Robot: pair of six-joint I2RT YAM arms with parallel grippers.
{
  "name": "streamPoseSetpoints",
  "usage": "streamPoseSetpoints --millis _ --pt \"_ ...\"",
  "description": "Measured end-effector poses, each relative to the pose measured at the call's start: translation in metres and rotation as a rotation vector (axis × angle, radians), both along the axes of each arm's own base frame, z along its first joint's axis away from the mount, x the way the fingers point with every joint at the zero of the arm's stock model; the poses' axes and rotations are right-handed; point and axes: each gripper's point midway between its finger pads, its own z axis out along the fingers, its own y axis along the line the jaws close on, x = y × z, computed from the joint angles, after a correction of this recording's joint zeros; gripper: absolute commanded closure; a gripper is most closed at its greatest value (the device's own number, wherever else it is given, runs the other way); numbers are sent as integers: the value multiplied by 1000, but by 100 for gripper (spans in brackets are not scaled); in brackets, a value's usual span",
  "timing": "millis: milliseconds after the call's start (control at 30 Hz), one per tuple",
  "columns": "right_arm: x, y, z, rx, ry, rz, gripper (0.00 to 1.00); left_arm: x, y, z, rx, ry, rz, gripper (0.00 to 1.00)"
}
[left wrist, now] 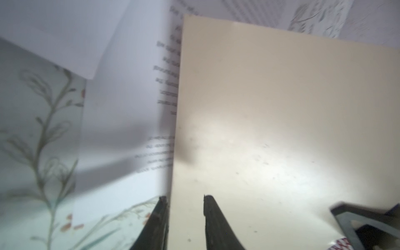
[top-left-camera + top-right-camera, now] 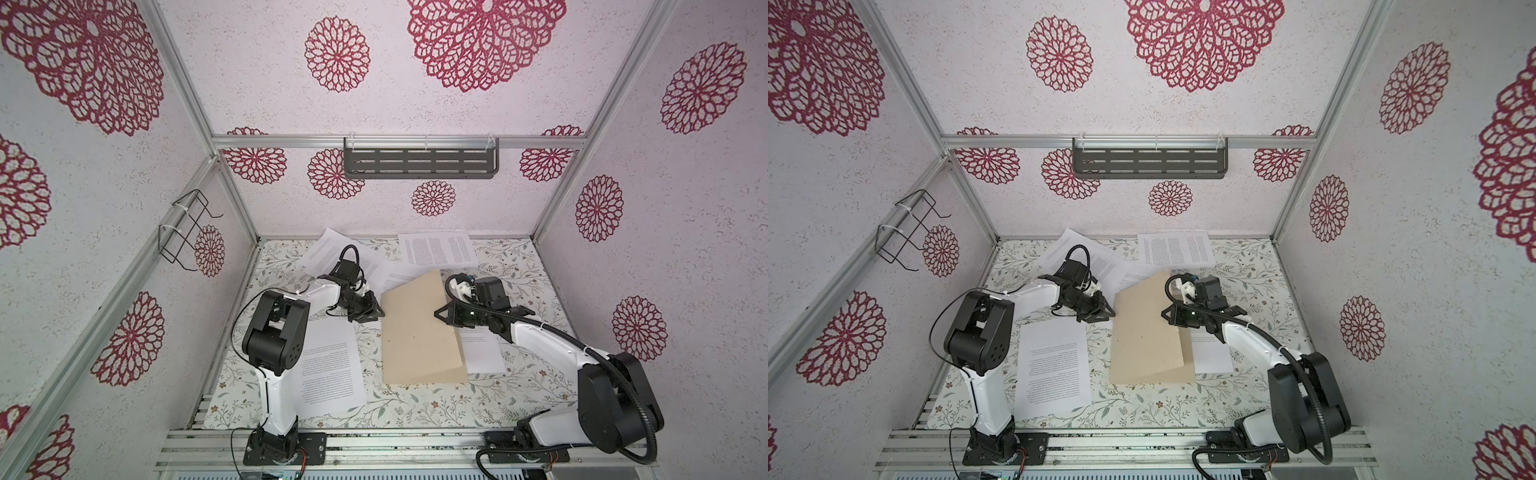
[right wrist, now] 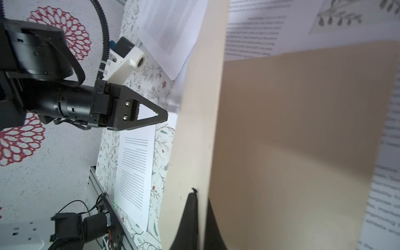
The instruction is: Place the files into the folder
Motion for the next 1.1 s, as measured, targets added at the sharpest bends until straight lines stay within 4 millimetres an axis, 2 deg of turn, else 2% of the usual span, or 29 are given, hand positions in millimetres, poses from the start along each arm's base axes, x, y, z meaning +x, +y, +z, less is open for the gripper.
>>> streamPoseSetpoints --millis 167,267,367,467,633,700,800,1000,1100 --pt "8 -7 54 39 -100 -25 100 9 6 70 -68 -153 22 56" --pt "15 -25 73 50 -132 -73 100 13 14 92 -71 -212 35 55" --pt "22 -54 81 68 -131 -141 100 12 20 89 -45 -208 39 57" --pt "26 -79 87 83 -124 -202 100 8 21 78 -21 -180 33 59" --pt "30 -103 107 48 -124 -263 100 -2 8 54 22 -133 -9 61" --pt "34 -119 119 24 -141 -306 100 -9 -3 43 33 -106 -40 61" --pt "37 -148 125 2 -153 -390 100 -17 -23 35 48 -86 -91 61" --pt "37 -203 117 -42 -136 -570 100 -19 -79 43 19 -135 -197 62" --pt "36 -214 109 -55 -120 -622 100 -18 -115 35 1 -152 -249 62"
